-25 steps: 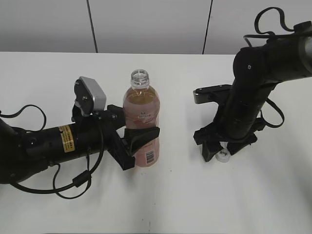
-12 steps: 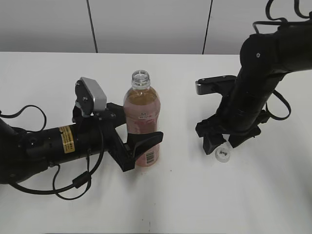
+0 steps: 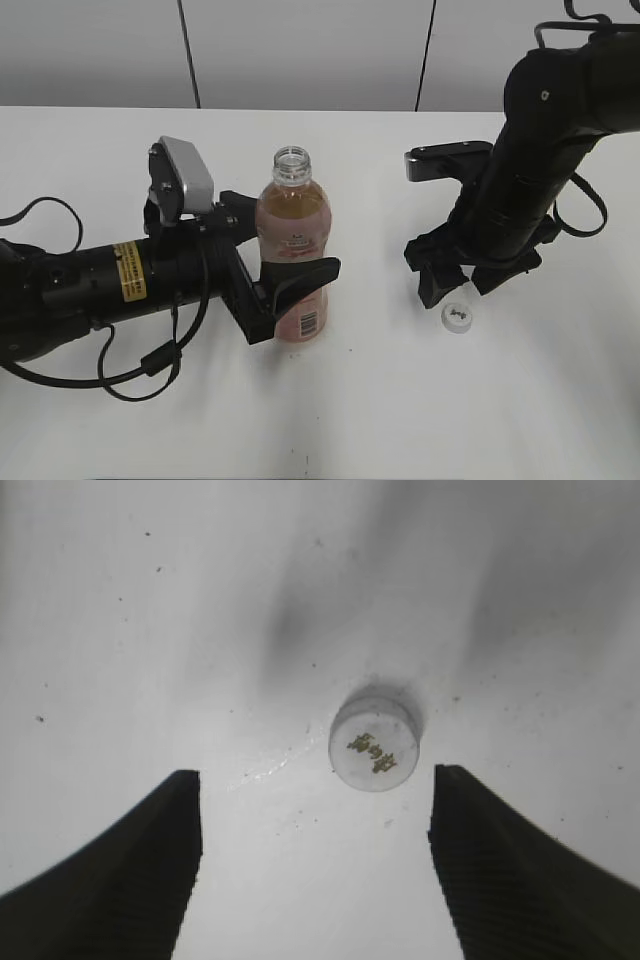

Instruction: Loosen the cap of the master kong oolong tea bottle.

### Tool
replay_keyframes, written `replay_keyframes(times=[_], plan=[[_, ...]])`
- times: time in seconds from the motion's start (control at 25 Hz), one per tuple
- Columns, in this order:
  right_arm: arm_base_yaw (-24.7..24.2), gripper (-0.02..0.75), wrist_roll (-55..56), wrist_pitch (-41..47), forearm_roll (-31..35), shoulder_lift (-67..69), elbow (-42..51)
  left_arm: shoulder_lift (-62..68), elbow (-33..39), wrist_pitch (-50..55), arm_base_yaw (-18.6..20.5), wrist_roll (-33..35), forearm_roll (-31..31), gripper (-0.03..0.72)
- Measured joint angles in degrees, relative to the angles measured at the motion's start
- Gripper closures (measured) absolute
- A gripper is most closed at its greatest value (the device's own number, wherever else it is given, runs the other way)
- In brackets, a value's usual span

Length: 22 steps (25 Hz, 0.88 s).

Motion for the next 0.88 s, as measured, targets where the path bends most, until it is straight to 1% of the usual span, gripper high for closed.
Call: replay_keyframes(times=[0.2,0.48,0.64,0.72,0.88], plan=[[0.0,0.202,0.0,1.3,0.1,0.0,0.0,0.0,1.2,0.7,0.8,-0.3,0.0,0.153],[0.0,0.202,0.0,2.9,0.4,-0.5,0.0,0.0,5.9,0.0,6.0,-0.6,-0.2,0.153],[0.0,0.202,0.0,3.1,0.4,-2.9,0.0,-0.1,9.4,-0.1,8.3,-0.7,-0.3,0.153],[0.0,0.202,0.0,3.2,0.5,-4.2,0.0,-0.5,11.2,-0.1,9.1,-0.7,-0.3,0.153],[0.0,0.202,0.2,3.9,0.5,-5.8,0.0,-3.3,14.1,0.0,9.3,-0.8,-0.4,0.153]])
